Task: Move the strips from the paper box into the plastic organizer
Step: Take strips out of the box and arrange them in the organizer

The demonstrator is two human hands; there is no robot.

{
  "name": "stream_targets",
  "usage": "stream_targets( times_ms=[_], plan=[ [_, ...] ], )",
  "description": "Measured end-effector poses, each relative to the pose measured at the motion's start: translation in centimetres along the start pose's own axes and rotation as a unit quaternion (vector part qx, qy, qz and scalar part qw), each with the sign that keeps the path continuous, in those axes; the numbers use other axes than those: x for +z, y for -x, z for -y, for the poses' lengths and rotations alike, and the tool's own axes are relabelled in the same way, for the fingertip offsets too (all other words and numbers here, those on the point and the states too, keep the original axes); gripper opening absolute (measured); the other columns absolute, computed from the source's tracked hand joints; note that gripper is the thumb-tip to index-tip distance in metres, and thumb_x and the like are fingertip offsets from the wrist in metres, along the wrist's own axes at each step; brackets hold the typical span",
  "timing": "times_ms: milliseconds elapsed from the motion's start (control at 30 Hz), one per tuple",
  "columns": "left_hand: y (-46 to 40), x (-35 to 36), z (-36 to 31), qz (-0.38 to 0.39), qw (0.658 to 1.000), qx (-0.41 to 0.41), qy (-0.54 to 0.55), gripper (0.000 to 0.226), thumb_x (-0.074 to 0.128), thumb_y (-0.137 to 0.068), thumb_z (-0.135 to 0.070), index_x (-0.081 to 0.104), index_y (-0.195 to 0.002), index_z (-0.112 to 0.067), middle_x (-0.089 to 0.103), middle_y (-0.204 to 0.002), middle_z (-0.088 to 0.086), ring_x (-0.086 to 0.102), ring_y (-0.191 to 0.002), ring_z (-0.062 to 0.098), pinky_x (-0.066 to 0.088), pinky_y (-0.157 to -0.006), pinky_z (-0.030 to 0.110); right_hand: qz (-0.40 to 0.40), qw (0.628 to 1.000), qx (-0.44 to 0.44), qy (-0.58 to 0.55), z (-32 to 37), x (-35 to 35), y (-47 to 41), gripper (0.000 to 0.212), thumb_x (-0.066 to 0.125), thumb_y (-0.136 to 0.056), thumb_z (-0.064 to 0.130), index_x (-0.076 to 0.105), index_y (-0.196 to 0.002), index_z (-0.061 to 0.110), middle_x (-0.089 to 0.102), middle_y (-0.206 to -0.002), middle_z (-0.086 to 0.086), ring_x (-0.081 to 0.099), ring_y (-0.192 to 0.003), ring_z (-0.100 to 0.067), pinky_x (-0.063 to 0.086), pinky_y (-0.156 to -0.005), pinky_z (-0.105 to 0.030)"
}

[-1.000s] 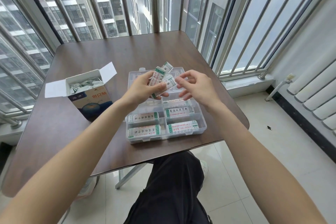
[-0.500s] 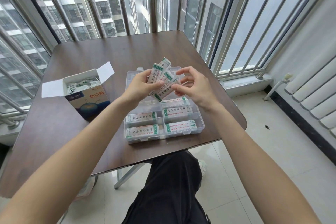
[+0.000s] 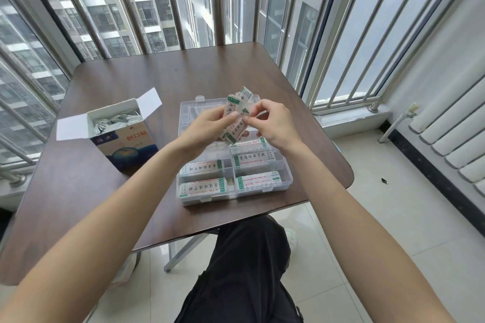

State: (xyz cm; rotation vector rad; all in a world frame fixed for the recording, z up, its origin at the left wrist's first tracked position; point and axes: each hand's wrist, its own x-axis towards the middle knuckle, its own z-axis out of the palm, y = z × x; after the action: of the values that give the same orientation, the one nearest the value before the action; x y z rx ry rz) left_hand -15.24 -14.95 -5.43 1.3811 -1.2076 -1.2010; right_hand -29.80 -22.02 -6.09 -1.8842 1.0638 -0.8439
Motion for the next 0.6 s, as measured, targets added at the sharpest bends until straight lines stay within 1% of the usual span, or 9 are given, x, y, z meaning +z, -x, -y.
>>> stream_targets(
  times_ms=[33, 100, 167, 267, 367, 433, 500, 600],
  plan=[
    [0.04, -0.03, -0.03, -0.002, 1.000, -0.010, 0.016, 0.024, 0.038, -0.102, -0.019, 0.059, -0.113, -0.017, 0.068, -0.105, 0.010, 0.069, -0.092, 0.021, 0.056, -0.077, 0.027, -0.006, 1.000, -0.009, 0.010, -0.18, 0.04, -0.03, 0.021, 0.072, -0.081, 0.016, 0.055, -0.072, 0.020, 0.062, -0.077, 0.004, 0.059, -0.069, -0.012, 0.055, -0.063, -0.030],
    [0.06, -0.22, 0.00, -0.010, 1.000, -0.017, 0.014, 0.027, 0.034, -0.102, -0.017, 0.060, -0.110, -0.017, 0.068, -0.104, 0.010, 0.069, -0.091, 0.021, 0.055, -0.079, 0.030, -0.007, 0.999, -0.034, 0.015, -0.33, -0.06, 0.07, 0.018, 0.073, -0.080, 0.017, 0.056, -0.080, 0.019, 0.062, -0.080, 0.005, 0.057, -0.071, -0.009, 0.052, -0.066, -0.024],
    [-0.05, -0.51, 0.15, -0.032, 0.999, -0.009, -0.013, 0.022, 0.041, -0.100, -0.015, 0.062, -0.104, -0.017, 0.068, -0.095, 0.006, 0.067, -0.082, 0.014, 0.054, -0.072, 0.028, 0.012, 0.998, -0.060, 0.017, -0.41, -0.34, 0.17, 0.017, 0.073, -0.080, 0.017, 0.059, -0.088, 0.018, 0.064, -0.083, 0.002, 0.056, -0.072, -0.007, 0.049, -0.068, -0.019],
    [-0.29, -0.77, 0.14, -0.088, 0.996, 0.003, -0.010, 0.012, 0.056, -0.093, -0.009, 0.064, -0.094, -0.019, 0.067, -0.084, -0.001, 0.063, -0.071, 0.006, 0.049, -0.064, 0.022, 0.033, 0.996, -0.083, 0.016, -0.46, -0.60, 0.36, 0.009, 0.073, -0.080, 0.017, 0.066, -0.085, 0.016, 0.065, -0.079, 0.004, 0.054, -0.069, -0.004, 0.046, -0.067, -0.021],
    [-0.41, -0.51, -0.05, -0.102, 0.994, 0.016, -0.021, 0.014, 0.062, -0.087, -0.006, 0.064, -0.098, -0.015, 0.067, -0.084, -0.004, 0.063, -0.065, -0.001, 0.048, -0.059, 0.016, 0.018, 0.995, -0.098, 0.016, -0.21, -0.43, 0.58, 0.012, 0.075, -0.078, 0.019, 0.065, -0.080, 0.014, 0.061, -0.076, 0.011, 0.054, -0.069, -0.001, 0.045, -0.065, -0.016],
    [-0.45, -0.13, -0.18, -0.105, 0.994, 0.024, -0.025, 0.019, 0.063, -0.086, -0.006, 0.063, -0.104, -0.012, 0.067, -0.085, -0.005, 0.063, -0.066, -0.003, 0.047, -0.058, 0.012, 0.001, 0.995, -0.097, 0.018, 0.08, -0.23, 0.63, 0.015, 0.076, -0.078, 0.020, 0.064, -0.080, 0.011, 0.061, -0.079, 0.011, 0.057, -0.070, 0.001, 0.044, -0.065, -0.012],
    [-0.49, 0.04, -0.28, -0.106, 0.994, 0.025, -0.031, 0.022, 0.063, -0.086, -0.007, 0.063, -0.108, -0.010, 0.067, -0.087, -0.005, 0.063, -0.070, -0.001, 0.047, -0.059, 0.012, -0.016, 0.996, -0.090, 0.014, 0.26, -0.07, 0.53, 0.015, 0.076, -0.077, 0.019, 0.063, -0.079, 0.012, 0.062, -0.083, 0.007, 0.059, -0.072, 0.001, 0.046, -0.066, -0.010],
    [-0.45, -0.22, -0.24, -0.088, 0.996, 0.019, -0.026, 0.019, 0.061, -0.088, -0.006, 0.063, -0.106, -0.014, 0.067, -0.091, -0.002, 0.062, -0.077, 0.007, 0.047, -0.067, 0.018, -0.030, 0.996, -0.081, 0.020, 0.29, 0.02, 0.35, 0.015, 0.076, -0.077, 0.018, 0.062, -0.079, 0.015, 0.062, -0.087, 0.006, 0.063, -0.075, -0.006, 0.051, -0.071, -0.020]
  ],
)
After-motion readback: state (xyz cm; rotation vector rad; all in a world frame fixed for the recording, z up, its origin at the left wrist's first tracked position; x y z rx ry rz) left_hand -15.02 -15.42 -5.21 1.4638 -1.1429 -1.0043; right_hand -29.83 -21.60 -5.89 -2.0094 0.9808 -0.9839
